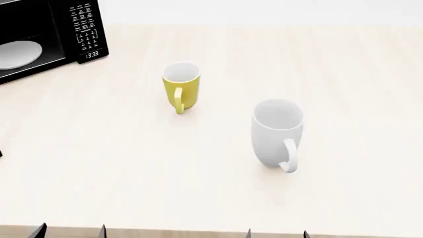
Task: Close the microwave.
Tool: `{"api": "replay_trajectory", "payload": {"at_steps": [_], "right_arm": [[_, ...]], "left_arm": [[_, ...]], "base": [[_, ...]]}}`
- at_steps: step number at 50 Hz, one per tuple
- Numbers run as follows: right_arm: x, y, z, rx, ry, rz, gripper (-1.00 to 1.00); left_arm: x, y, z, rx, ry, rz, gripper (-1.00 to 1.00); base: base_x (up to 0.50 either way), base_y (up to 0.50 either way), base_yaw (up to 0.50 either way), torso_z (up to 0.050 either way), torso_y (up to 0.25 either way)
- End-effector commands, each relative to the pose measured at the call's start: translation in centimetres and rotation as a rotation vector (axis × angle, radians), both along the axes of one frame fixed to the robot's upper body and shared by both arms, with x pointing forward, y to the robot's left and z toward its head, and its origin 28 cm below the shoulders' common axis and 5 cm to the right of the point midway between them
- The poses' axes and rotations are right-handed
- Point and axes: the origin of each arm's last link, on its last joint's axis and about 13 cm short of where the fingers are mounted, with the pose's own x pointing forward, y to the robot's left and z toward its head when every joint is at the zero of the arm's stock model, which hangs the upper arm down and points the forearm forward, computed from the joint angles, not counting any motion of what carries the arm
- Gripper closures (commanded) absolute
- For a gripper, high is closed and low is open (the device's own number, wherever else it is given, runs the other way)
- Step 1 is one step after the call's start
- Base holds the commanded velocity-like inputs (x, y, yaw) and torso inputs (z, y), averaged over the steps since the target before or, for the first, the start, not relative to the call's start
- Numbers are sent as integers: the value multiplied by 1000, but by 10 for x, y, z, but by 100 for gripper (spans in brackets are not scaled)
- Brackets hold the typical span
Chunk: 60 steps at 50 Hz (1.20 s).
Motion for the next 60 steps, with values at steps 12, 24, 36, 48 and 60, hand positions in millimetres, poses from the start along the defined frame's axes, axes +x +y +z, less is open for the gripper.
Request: {"api": "replay_trajectory", "payload": {"at_steps": [12, 24, 36, 48, 60], "right_arm": [[0, 1, -1, 3, 3, -1, -100], [0, 0, 0, 5, -7, -10, -100], [-15, 0, 66, 130, -573, -7, -100], [-14, -1, 63, 107, -586, -16, -100], [-17, 2, 62, 81, -594, -6, -100]], "left_arm": [[-1, 0, 0, -10, 3, -13, -100], [0, 0, 1, -8, -3, -8, -100], [-18, 3, 75, 67, -536, 104, -100], [-17, 5, 74, 77, -552, 140, -100], [-18, 4, 72, 75, -541, 134, -100]], "base": [[0, 0, 0, 0, 0], [0, 0, 0, 0, 0], [0, 0, 0, 0, 0], [0, 0, 0, 0, 0], [0, 288, 0, 0, 0]]}}
